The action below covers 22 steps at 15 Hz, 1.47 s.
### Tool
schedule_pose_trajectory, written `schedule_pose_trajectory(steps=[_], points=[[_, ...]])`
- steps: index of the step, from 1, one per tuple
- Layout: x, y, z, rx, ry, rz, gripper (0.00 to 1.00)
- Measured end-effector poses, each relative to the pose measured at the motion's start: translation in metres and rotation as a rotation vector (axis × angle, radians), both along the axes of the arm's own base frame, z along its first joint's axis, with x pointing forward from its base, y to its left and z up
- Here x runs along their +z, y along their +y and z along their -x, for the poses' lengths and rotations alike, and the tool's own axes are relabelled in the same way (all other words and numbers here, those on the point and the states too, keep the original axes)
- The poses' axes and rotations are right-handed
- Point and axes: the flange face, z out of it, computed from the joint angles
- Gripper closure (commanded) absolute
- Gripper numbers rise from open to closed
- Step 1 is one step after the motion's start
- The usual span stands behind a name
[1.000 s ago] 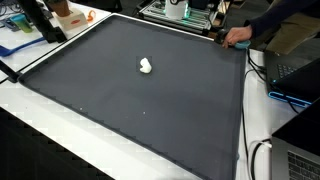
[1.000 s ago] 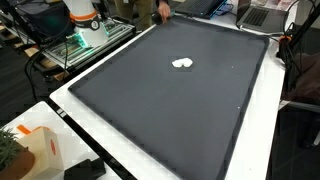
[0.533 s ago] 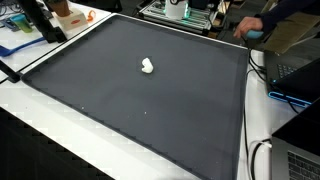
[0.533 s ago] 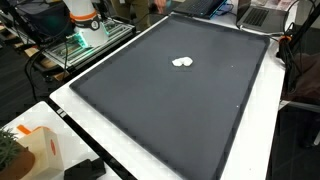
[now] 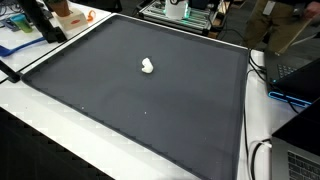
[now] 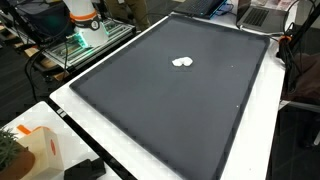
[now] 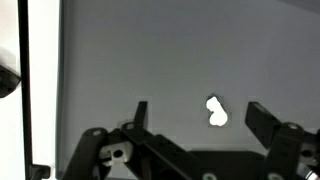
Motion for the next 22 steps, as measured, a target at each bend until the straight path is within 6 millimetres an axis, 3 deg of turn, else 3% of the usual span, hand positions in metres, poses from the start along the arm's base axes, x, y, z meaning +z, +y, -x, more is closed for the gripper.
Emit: schedule_pose_trajectory(steps=[8,13,15,18,22], points=[[-0.003,0.005,-0.002,-0.025,-0.03,-0.037,0.0],[-0.036,0.02,-0.001,-0.113,-0.162,-0.077,0.0],[-0.058,0.036,0.005,-0.117,-0.203,-0.067,0.0],[-0.088,0.079,0.013,-0.086,-0.254,-0.063,0.0],[-0.1,0.136,-0.007,-0.056,-0.402,-0.07,0.0]])
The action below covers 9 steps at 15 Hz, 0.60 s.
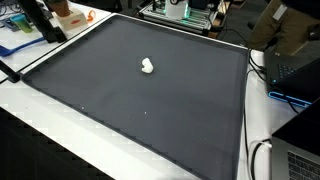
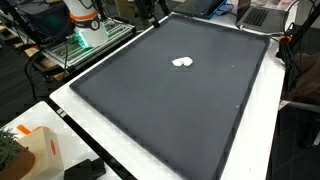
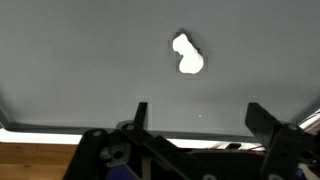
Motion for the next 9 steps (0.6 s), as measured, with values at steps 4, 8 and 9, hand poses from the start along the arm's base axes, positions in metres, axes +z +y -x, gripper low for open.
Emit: schedule_pose_trajectory(steps=[4,8,9], points=[[-0.044,0.024,-0.01,-0.035,-0.018,0.023,0.0],[-0.067,0.022,-0.012,-0.051,0.033,0.033,0.0],[-0.066,0.022,-0.012,-0.052,0.032,0.032,0.0]])
